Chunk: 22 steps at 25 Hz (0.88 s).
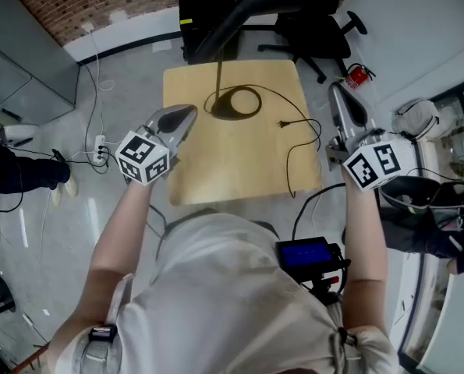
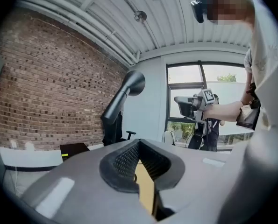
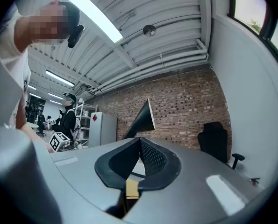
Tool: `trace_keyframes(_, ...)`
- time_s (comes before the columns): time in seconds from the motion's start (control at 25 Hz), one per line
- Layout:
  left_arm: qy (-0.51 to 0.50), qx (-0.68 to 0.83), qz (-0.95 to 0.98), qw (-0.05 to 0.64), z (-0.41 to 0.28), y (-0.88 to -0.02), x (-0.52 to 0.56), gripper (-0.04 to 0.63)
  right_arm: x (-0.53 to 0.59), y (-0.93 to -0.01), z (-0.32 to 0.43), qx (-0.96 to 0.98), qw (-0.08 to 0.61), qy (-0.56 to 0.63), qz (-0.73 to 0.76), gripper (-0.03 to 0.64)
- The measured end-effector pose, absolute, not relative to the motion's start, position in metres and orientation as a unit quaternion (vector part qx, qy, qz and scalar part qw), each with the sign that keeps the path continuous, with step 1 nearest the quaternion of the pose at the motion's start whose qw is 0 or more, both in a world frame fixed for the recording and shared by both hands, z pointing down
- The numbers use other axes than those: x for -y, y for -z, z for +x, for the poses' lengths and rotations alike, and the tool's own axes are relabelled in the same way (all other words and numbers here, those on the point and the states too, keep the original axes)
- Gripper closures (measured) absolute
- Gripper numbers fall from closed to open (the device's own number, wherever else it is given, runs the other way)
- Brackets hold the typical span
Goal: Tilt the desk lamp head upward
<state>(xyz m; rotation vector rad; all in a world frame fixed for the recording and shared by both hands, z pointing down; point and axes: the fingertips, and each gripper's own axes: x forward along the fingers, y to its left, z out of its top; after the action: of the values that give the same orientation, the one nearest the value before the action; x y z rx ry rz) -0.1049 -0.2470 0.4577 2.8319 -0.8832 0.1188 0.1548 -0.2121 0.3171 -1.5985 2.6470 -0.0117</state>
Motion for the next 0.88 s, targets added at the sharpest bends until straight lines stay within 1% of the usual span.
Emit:
trace_keyframes(0.16, -0.041, 0.305, 0.945, 0.109, -0.101, -0.467, 0.205, 0.594, 0.173, -0.365, 0.163, -0.866, 0.024, 0.042, -0.499, 0.604)
trace_keyframes(0.36, -0.040, 0.314, 0.941, 0.120, -0.085, -0.474, 0.156, 0.595, 0.130, -0.409, 0.174, -0.873, 0.020, 0.077, -0.482, 0.604)
trace_keyframes(0.48, -0.041, 0.314, 0.941, 0.120, -0.077, -0.473, 0.127, 0.595, 0.104, -0.425, 0.176, -0.877, 0.033, 0.099, -0.470, 0.604)
trace_keyframes(0.64, -0.043, 0.322, 0.938, 0.123, -0.077, -0.473, 0.096, 0.595, 0.075, -0.446, 0.161, -0.887, 0.027, 0.116, -0.447, 0.603)
trace_keyframes(0.88, -0.042, 0.328, 0.935, 0.129, -0.080, -0.474, 0.061, 0.595, 0.045, -0.449, 0.145, -0.893, 0.033, 0.126, -0.432, 0.604)
